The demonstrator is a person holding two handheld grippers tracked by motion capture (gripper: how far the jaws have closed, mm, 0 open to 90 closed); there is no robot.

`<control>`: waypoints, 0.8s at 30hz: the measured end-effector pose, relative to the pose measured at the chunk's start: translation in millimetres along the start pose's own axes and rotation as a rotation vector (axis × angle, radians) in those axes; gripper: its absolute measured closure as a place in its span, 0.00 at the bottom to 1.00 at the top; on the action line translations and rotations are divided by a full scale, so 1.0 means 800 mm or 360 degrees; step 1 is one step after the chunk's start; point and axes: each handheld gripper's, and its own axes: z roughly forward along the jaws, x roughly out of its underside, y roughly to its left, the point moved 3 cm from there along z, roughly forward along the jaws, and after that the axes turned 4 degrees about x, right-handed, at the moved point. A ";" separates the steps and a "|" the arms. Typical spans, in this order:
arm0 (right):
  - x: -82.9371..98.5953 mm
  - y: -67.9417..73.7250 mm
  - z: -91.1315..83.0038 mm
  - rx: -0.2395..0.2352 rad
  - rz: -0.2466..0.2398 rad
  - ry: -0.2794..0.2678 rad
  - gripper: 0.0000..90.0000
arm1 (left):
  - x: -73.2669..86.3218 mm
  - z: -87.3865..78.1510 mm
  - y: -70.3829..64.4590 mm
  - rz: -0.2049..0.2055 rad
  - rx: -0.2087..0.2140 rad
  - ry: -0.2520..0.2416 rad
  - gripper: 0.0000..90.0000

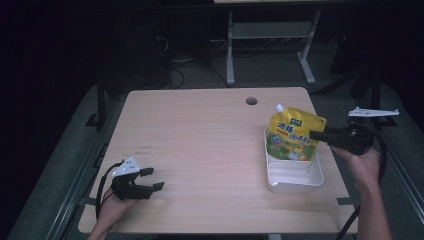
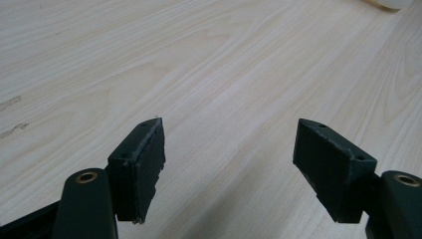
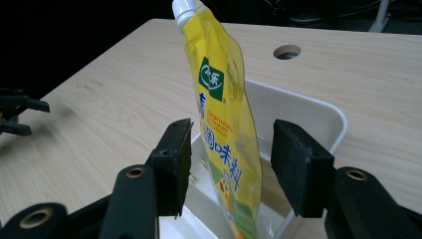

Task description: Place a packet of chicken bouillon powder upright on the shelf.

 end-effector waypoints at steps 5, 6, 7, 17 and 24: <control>0.008 0.000 -0.009 0.0011 0.0004 -0.0024 0.52 | 0.000 0.000 0.000 0.0005 -0.0001 0.0001 0.31; 0.010 0.000 -0.011 0.0014 0.0007 -0.0022 0.52 | 0.000 0.000 -0.001 0.0003 0.0000 0.0000 0.31; 0.012 0.001 -0.012 0.0017 0.0006 -0.0020 0.52 | 0.000 0.000 -0.001 0.0004 0.0000 0.0000 0.31; 0.032 0.005 -0.021 0.0046 0.0004 -0.0025 0.44 | 0.000 0.000 -0.001 0.0007 0.0002 0.0000 0.31; 0.050 0.009 -0.032 0.0072 0.0007 -0.0029 0.42 | 0.000 0.000 -0.002 0.0013 0.0005 -0.0001 0.31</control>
